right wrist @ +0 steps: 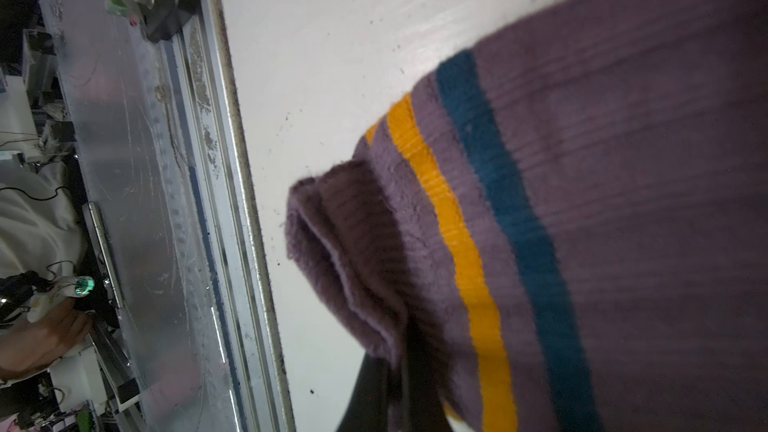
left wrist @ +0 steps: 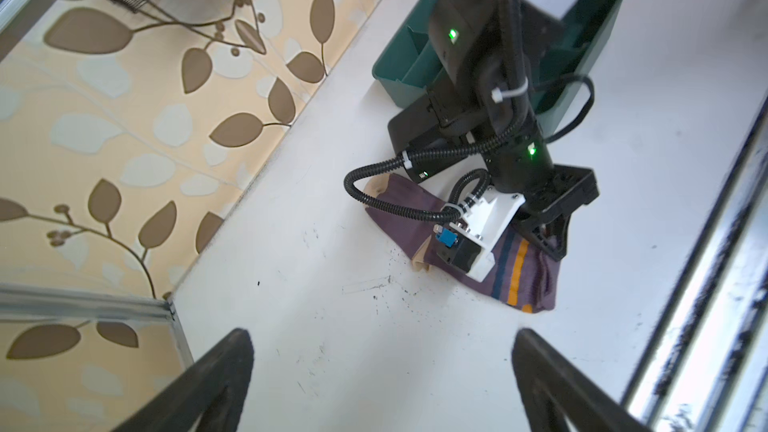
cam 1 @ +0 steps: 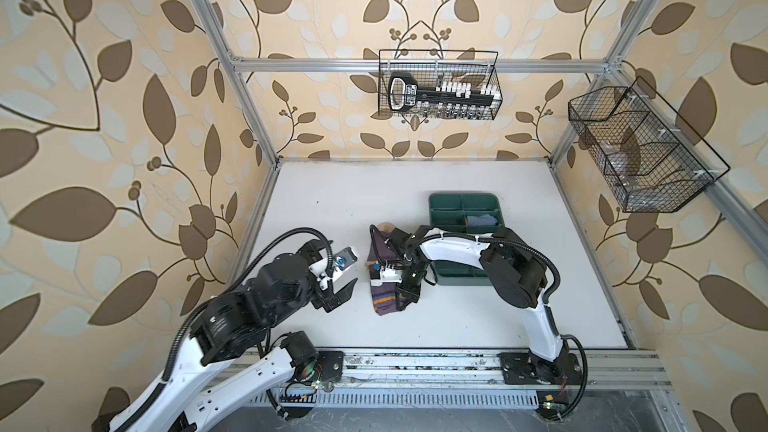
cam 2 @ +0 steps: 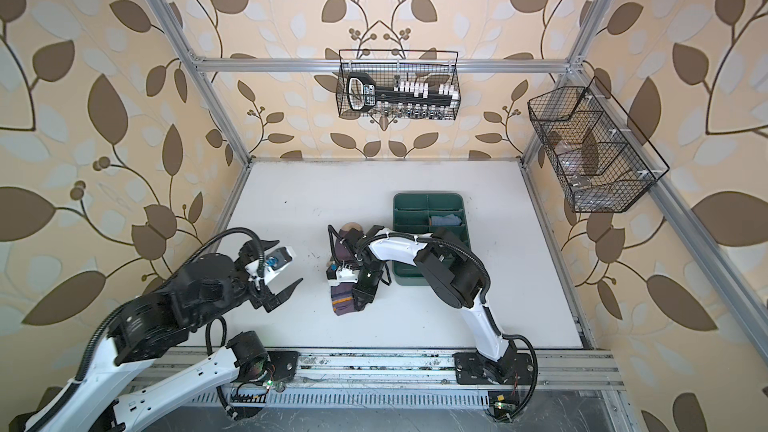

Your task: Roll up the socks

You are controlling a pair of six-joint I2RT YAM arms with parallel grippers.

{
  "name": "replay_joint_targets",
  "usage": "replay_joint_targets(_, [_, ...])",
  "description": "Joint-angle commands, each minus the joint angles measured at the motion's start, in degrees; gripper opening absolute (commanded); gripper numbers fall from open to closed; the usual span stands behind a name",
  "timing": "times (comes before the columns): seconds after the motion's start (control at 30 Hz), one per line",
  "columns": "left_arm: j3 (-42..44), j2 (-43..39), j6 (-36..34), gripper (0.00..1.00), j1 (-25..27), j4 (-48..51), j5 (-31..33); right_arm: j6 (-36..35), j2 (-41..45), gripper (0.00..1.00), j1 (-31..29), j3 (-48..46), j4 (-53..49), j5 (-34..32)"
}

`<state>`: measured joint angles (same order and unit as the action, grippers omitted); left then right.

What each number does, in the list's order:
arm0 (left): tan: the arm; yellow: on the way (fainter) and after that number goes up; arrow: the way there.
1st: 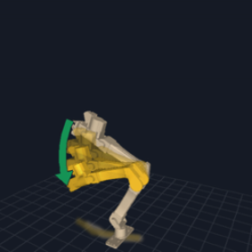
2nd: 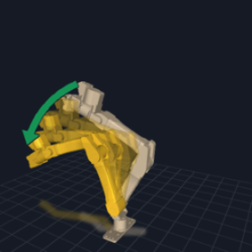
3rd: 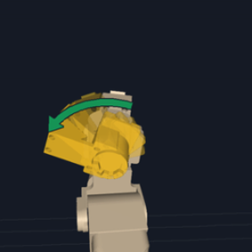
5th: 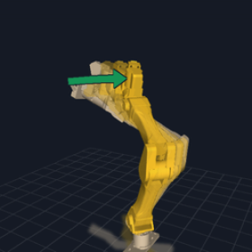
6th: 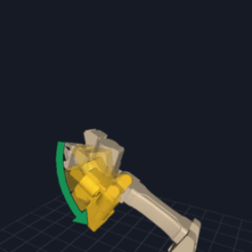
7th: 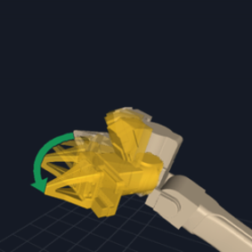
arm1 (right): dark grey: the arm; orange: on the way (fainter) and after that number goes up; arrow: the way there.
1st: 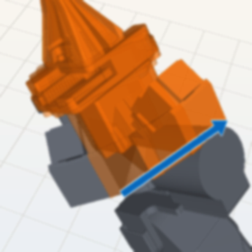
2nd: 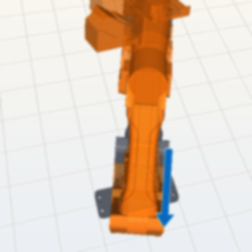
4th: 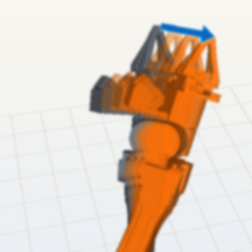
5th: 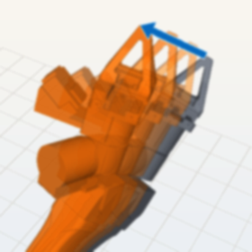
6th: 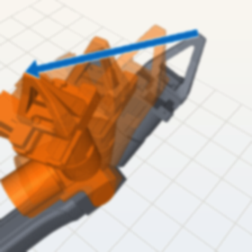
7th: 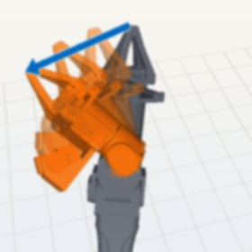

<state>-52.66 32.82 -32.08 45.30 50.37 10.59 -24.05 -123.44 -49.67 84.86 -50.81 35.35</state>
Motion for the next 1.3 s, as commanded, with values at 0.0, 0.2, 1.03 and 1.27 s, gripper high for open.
replay_joint_targets(0.0, [5.78,1.2,-10.22,0.95,0.62,-5.63,-0.86,0.41,-3.86,0.0,0.83,0.53,-1.36,-1.6])
replay_joint_targets(0.2, [14.88,-0.3,-9.75,0.92,8.1,-8.74,2.47,0.14,-4.54,0.0,1.98,0.79,-0.81,-1.6])
replay_joint_targets(1.03, [27.16,15.69,-9.58,0.79,30.81,-22.01,4.95,0.83,-8.77,0.0,5.15,4.76,-2.01,-0.96])
replay_joint_targets(1.27, [28.92,22.18,-7.17,0.62,30.79,-31.63,7.62,0.53,-9.28,0.0,5.2,5.49,-2.09,0.08])
